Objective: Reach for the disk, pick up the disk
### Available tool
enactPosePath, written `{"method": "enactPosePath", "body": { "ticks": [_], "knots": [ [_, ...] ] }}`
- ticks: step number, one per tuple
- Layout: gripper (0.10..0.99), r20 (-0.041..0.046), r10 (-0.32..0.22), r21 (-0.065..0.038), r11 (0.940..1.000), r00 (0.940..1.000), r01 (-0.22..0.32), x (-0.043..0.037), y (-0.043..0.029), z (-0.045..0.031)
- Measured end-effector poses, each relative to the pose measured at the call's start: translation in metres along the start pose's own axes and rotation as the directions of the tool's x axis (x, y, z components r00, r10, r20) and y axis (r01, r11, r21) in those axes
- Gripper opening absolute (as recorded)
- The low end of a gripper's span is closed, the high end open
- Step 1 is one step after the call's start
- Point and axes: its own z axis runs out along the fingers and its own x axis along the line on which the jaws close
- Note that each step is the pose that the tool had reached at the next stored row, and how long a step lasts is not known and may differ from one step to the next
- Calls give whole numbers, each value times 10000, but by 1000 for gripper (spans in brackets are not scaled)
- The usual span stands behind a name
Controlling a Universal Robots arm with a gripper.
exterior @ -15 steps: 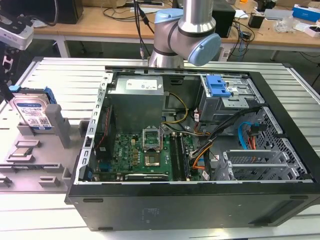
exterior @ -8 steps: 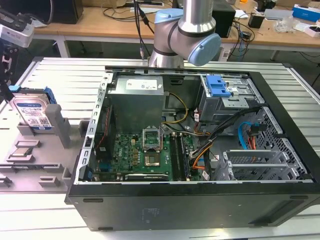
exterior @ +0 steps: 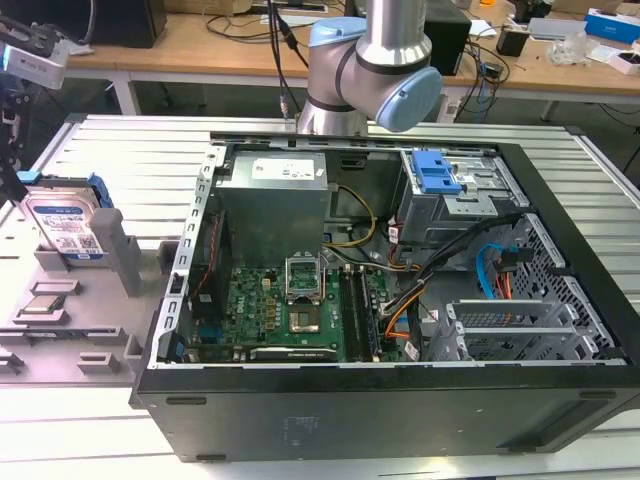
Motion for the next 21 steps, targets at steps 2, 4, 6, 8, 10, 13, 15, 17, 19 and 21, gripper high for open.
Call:
{"method": "enactPosePath", "body": {
  "ticks": [2, 4, 6, 8, 10, 13, 15, 17, 19, 21],
  "knots": [
    [106, -12, -290, 0, 9996, 9996, 290, 0, 0, 0],
    [106, -23, -575, -1, 9983, 9983, 575, 0, 0, -1],
    [106, -33, -852, -1, 9964, 9964, 852, 0, 0, 0],
    [106, -50, -1273, -3, 9919, 9919, 1273, 0, 0, 0],
    [106, -61, -1559, -5, 9878, 9878, 1559, 0, 0, 0],
    [106, -79, -2033, -8, 9791, 9791, 2033, 0, 0, -1],
    [106, -91, -2340, -10, 9722, 9722, 2340, 0, 0, 0],
    [106, -107, -2758, -14, 9612, 9612, 2758, 0, 0, 0],
    [106, -121, -3124, -18, 9500, 9499, 3124, 0, 0, 0],
    [106, -130, -3350, -22, 9422, 9421, 3350, 0, 0, 0]
  ]
}}
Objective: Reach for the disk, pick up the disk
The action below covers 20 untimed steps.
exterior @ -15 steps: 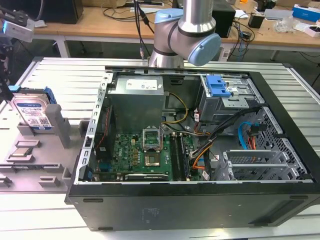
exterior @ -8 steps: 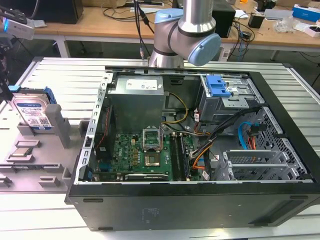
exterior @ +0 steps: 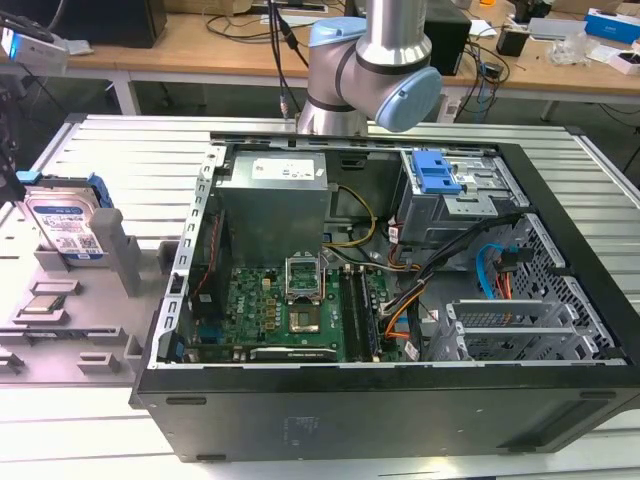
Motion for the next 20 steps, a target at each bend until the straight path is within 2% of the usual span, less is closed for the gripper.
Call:
{"method": "enactPosePath", "body": {
  "ticks": [3, 7, 12, 16, 19, 20],
  "knots": [
    [106, -26, -653, 0, 9979, 9979, 653, 0, 0, 0],
    [106, -42, -1090, -2, 9940, 9940, 1090, 0, 0, 0],
    [106, -70, -1810, -6, 9835, 9835, 1810, 0, 0, 0],
    [106, -84, -2162, -9, 9764, 9763, 2162, 0, 0, 0],
    [106, -84, -2158, -8, 9764, 9764, 2158, 0, 0, 0],
    [106, -82, -2083, -8, 9781, 9780, 2083, 0, 0, 0]
  ]
}}
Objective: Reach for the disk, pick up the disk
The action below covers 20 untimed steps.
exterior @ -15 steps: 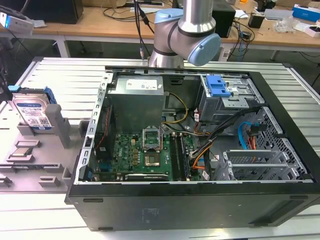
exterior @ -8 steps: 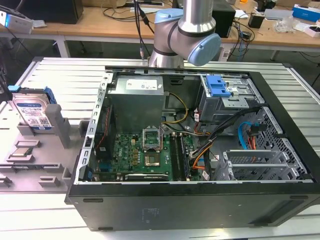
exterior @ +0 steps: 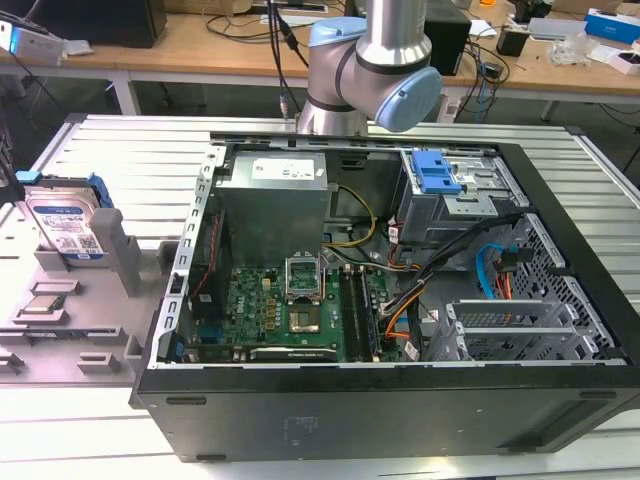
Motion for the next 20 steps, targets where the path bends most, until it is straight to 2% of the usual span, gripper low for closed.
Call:
{"method": "enactPosePath", "body": {
  "ticks": [6, 11, 15, 19, 20],
  "knots": [
    [106, 37, 939, -1, 9956, 9956, -939, 0, 0, 1],
    [106, 68, 1734, -6, 9849, 9848, -1734, 0, 0, 0],
    [106, 98, 2499, -12, 9683, 9682, -2499, 0, 0, 1],
    [106, 114, 2913, -17, 9566, 9566, -2913, 0, 0, 1],
    [106, 121, 3104, -20, 9506, 9505, -3104, 0, 0, 0]
  ]
}}
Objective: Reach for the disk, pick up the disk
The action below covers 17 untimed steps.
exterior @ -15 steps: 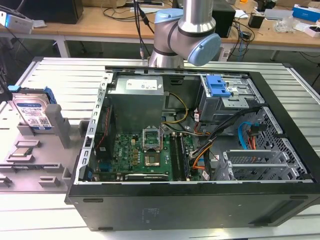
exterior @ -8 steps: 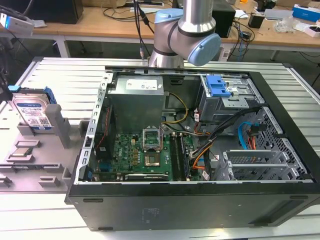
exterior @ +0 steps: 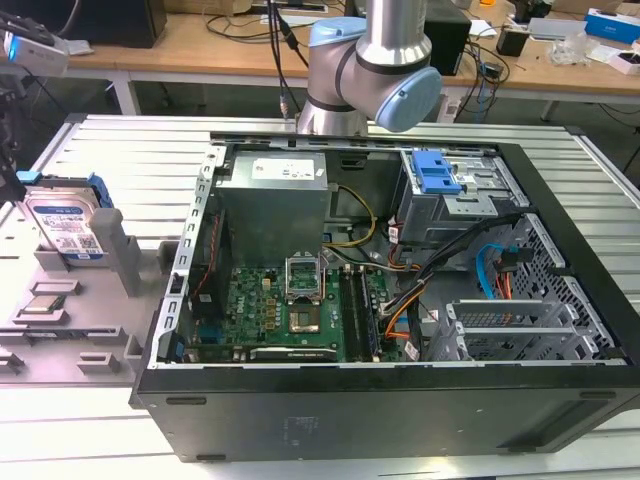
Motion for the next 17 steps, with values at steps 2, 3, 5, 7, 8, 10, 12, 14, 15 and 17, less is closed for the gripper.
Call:
{"method": "enactPosePath", "body": {
  "ticks": [2, 3, 5, 7, 8, 10, 12, 14, 15, 17],
  "knots": [
    [106, 10, 251, 0, 9997, 9997, -251, 0, 0, 0],
    [106, 18, 460, -1, 9989, 9989, -460, 0, 0, 0],
    [106, 31, 819, -2, 9966, 9966, -819, 0, 0, 0],
    [106, 40, 1067, -3, 9943, 9943, -1067, 0, 0, 0],
    [106, 43, 1166, -3, 9932, 9932, -1166, 0, 0, 0],
    [106, 51, 1490, -4, 9888, 9888, -1490, 0, 0, 0],
    [106, 57, 1714, -5, 9852, 9852, -1714, 0, 0, 0],
    [106, 63, 1907, -7, 9816, 9816, -1907, 0, 0, 0],
    [106, 68, 2034, -8, 9791, 9791, -2034, 0, 0, 0],
    [106, 70, 2064, -8, 9785, 9785, -2064, 0, 0, 0]
  ]
}}
